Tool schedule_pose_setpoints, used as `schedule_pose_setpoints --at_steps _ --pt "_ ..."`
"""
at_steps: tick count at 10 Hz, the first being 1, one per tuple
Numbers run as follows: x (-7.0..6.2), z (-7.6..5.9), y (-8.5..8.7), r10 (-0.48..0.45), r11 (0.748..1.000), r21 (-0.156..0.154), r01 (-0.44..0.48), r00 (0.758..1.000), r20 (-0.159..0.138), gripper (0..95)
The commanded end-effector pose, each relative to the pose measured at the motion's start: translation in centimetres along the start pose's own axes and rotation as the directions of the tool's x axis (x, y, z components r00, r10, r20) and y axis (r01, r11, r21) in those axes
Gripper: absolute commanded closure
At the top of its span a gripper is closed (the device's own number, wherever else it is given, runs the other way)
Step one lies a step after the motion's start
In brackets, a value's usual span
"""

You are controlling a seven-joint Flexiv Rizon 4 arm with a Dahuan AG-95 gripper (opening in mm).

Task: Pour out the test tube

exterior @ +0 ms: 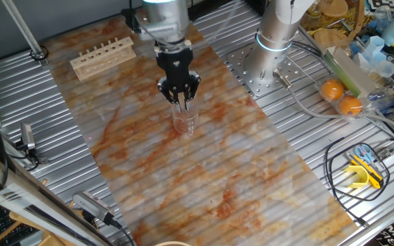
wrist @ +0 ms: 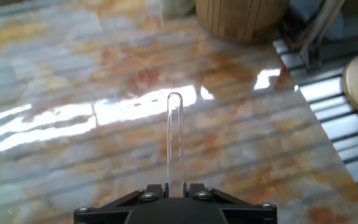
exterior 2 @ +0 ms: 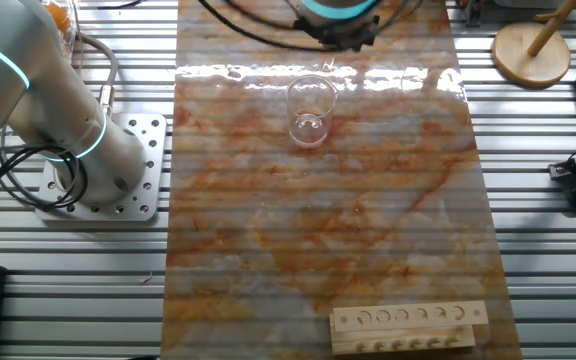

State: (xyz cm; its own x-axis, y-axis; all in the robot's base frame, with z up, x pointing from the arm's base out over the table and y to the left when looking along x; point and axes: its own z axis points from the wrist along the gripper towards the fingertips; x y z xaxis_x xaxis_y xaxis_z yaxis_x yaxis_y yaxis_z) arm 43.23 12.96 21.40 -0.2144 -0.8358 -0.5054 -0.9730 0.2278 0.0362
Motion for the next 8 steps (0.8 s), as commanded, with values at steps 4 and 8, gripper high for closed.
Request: schedule_pose_setpoints --at_steps 4,8 --pt "-1.01 -0.07 -0.53 -0.033 0.999 -0.014 0.034 0.998 0.046 95.0" --pt "-1.24 -0.15 -0.66 -0.069 0.997 -0.023 0.071 0.995 0.066 95.0"
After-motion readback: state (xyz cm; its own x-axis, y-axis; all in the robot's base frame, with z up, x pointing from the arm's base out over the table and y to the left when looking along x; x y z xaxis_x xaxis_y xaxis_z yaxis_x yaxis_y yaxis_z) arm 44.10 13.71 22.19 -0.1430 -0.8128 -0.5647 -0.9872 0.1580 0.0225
